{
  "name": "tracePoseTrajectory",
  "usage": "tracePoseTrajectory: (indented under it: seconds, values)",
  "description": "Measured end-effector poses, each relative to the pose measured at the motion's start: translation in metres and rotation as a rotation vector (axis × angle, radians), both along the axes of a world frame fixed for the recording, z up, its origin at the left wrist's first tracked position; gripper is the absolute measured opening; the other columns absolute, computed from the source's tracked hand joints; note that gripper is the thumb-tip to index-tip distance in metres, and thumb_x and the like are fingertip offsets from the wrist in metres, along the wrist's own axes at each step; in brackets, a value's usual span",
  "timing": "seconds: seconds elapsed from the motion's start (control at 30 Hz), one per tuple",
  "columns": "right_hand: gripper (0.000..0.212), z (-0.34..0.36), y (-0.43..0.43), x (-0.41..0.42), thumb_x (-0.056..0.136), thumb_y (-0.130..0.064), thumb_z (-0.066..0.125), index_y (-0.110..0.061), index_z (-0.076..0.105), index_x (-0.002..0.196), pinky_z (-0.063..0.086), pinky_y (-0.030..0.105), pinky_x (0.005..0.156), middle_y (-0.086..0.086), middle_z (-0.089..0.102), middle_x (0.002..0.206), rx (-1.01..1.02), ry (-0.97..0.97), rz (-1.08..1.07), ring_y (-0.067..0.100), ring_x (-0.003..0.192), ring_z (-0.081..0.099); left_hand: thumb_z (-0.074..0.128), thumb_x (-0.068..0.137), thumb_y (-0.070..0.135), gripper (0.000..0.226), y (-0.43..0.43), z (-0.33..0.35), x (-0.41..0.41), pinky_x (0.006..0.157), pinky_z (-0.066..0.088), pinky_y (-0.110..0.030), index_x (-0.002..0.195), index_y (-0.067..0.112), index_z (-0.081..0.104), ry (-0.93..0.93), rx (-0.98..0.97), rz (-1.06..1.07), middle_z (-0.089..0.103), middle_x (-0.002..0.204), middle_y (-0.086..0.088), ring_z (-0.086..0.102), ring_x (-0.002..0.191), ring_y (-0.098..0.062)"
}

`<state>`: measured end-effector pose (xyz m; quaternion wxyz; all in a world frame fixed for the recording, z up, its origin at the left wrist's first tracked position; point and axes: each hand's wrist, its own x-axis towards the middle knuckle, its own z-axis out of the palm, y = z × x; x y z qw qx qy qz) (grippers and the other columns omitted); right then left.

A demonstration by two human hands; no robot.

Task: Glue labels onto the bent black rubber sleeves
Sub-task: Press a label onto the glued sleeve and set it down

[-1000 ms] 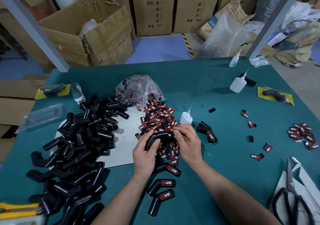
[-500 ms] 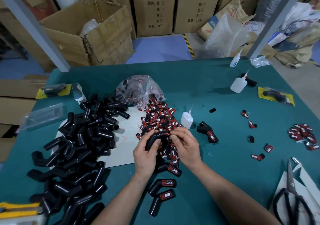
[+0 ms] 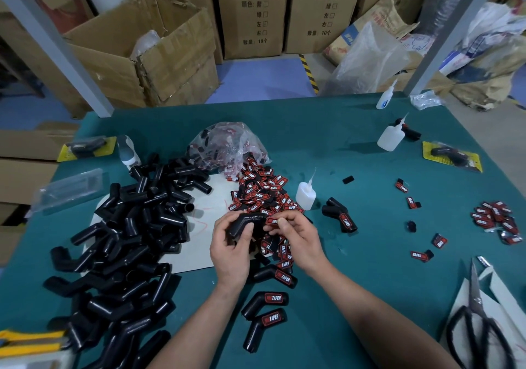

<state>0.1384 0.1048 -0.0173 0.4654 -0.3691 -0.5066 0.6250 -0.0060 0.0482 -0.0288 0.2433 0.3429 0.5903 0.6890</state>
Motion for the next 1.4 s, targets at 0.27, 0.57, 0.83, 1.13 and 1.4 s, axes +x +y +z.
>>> tracePoseTrajectory:
  seconds: [0.27,0.57,0.83,1.13,1.4]
  values:
    - [0.011,0.008,-0.005,-0.007,0.1,-0.017,0.056,-0.01,0.064,0.099,0.055,0.036,0.096,0.016,0.068,0.128,-0.153,0.168,0.044,0.034,0.12,0.064,0.074,0.091,0.022,0.037,0.001,-0.002,0.003,0.106,0.051,-0.033,0.121,0.044,0.068,0.113,0.079,0.013,0.068,0.124,0.009,0.065,0.12,-0.02]
    - [0.013,0.012,-0.004,-0.007,0.101,-0.019,0.056,-0.007,0.061,0.1,0.052,0.038,0.103,0.014,0.068,0.13,-0.156,0.151,0.044,0.032,0.125,0.062,0.075,0.093,0.008,0.044,0.0,0.0,0.005,0.106,0.051,-0.035,0.117,0.044,0.068,0.058,-0.022,-0.09,0.07,0.122,0.005,0.065,0.12,-0.022]
    - [0.014,0.014,-0.008,-0.01,0.1,-0.017,0.057,-0.004,0.058,0.097,0.053,0.034,0.099,0.014,0.067,0.132,-0.18,0.202,0.018,0.029,0.128,0.06,0.073,0.093,0.006,0.05,-0.001,0.007,0.009,0.096,0.048,-0.014,0.115,0.05,0.067,-0.034,-0.047,-0.112,0.072,0.117,0.019,0.067,0.112,-0.003]
    - [0.013,0.028,0.0,0.001,0.098,-0.024,0.059,-0.025,0.072,0.098,0.057,0.032,0.087,0.015,0.072,0.115,-0.012,0.162,-0.157,0.03,0.103,0.07,0.086,0.084,0.022,0.032,-0.003,0.012,0.004,0.091,0.056,-0.022,0.107,0.041,0.073,-0.189,-0.003,-0.131,0.077,0.112,0.005,0.073,0.104,-0.012]
    - [0.012,0.027,-0.001,0.006,0.099,-0.025,0.06,-0.022,0.071,0.102,0.055,0.03,0.082,0.006,0.069,0.11,0.167,0.018,-0.116,0.021,0.098,0.065,0.079,0.083,0.011,0.041,-0.006,0.013,0.006,0.089,0.056,-0.02,0.112,0.04,0.075,-0.219,0.007,-0.16,0.079,0.111,0.002,0.074,0.102,-0.01]
